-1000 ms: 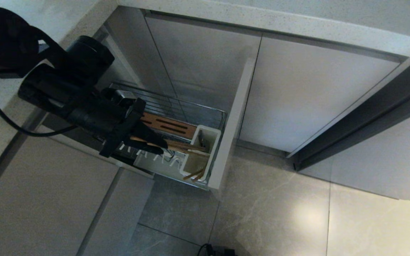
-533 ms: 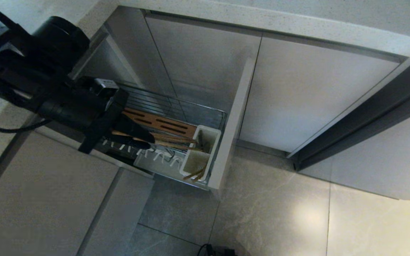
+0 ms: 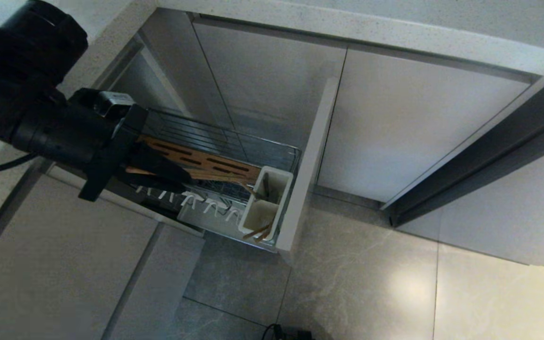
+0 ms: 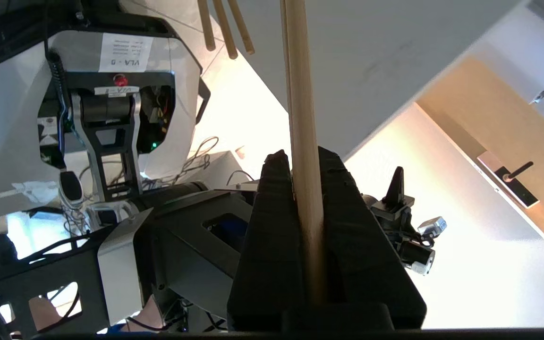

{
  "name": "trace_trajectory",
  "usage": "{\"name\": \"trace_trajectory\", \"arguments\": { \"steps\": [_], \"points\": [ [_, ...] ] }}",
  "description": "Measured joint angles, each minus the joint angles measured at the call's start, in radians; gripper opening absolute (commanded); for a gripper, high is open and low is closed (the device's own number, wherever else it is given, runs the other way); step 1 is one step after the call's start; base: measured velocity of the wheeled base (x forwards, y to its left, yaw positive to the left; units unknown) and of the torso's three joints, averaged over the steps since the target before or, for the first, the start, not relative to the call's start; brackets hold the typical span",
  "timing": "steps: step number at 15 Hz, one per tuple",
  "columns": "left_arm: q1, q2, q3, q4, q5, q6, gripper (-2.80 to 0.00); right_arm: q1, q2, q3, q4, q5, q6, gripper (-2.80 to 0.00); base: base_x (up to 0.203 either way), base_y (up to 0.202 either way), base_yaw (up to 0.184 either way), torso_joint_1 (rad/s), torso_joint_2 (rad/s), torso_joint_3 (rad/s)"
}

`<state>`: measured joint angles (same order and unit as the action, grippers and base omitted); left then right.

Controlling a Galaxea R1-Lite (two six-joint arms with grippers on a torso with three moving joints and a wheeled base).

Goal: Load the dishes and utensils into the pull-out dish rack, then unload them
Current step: Take the chopsticks out of the cupboard

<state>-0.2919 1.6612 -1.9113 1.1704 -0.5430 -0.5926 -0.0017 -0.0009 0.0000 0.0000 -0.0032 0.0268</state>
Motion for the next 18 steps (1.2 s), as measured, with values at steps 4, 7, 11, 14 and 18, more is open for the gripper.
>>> {"name": "trace_trajectory", "arguments": {
  "steps": [4,7,11,14,18],
  "points": [
    [0.001,-0.018,0.0,0.002,0.0,-0.001,-2.8,0.0,0.0,0.0,0.0,0.001,0.0,-2.8,0.0,0.0,0.0,0.0,0.0,0.0],
    [0.001,-0.045,0.0,-0.001,0.002,0.001,-2.8,0.0,0.0,0.0,0.0,0.0,0.0,-2.8,0.0,0.0,0.0,0.0,0.0,0.0],
    [0.0,-0.111,0.0,-0.002,0.029,0.007,-2.8,0.0,0.0,0.0,0.0,0.0,0.0,-2.8,0.0,0.0,0.0,0.0,0.0,0.0],
    [0.0,-0.169,0.0,0.0,0.032,0.008,-2.8,0.0,0.0,0.0,0.0,0.0,0.0,-2.8,0.0,0.0,0.0,0.0,0.0,0.0],
    [-0.003,-0.266,0.001,-0.002,0.031,0.012,-2.8,0.0,0.0,0.0,0.0,0.0,0.0,-2.8,0.0,0.0,0.0,0.0,0.0,0.0]
  ]
}}
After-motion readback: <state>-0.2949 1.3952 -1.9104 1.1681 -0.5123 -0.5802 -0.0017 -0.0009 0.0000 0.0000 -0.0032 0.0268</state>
